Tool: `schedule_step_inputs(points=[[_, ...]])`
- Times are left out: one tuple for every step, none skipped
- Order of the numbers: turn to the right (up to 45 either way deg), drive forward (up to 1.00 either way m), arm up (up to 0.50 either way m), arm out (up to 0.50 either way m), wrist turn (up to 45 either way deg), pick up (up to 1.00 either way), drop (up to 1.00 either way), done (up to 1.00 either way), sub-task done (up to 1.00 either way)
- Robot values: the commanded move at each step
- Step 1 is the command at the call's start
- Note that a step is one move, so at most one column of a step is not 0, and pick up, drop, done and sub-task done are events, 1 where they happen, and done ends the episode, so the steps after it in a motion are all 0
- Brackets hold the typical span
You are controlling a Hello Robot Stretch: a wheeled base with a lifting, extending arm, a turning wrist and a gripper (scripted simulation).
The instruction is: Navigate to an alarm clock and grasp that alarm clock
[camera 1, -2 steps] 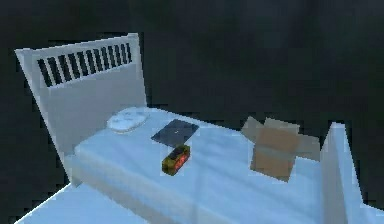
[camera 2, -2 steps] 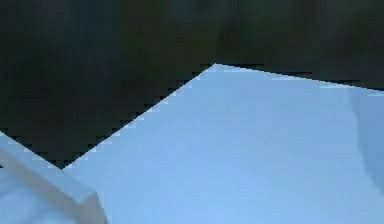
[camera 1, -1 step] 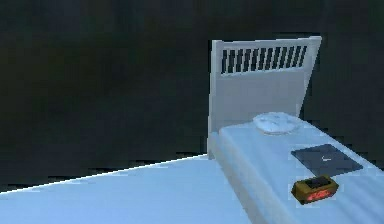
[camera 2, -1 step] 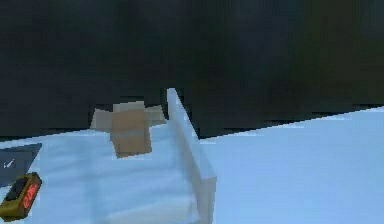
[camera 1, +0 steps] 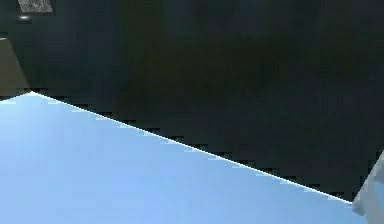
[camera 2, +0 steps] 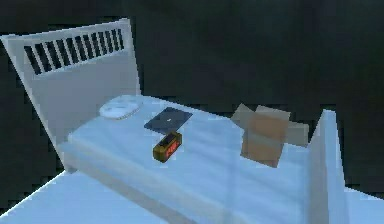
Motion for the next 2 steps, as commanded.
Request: schedule_step_inputs(points=[[45.0,0.00,0.00,0.00,0.0,0.00,0.00,0.00,0.00],[33.0,0.00,0.00,0.00,0.0,0.00,0.00,0.00,0.00]])
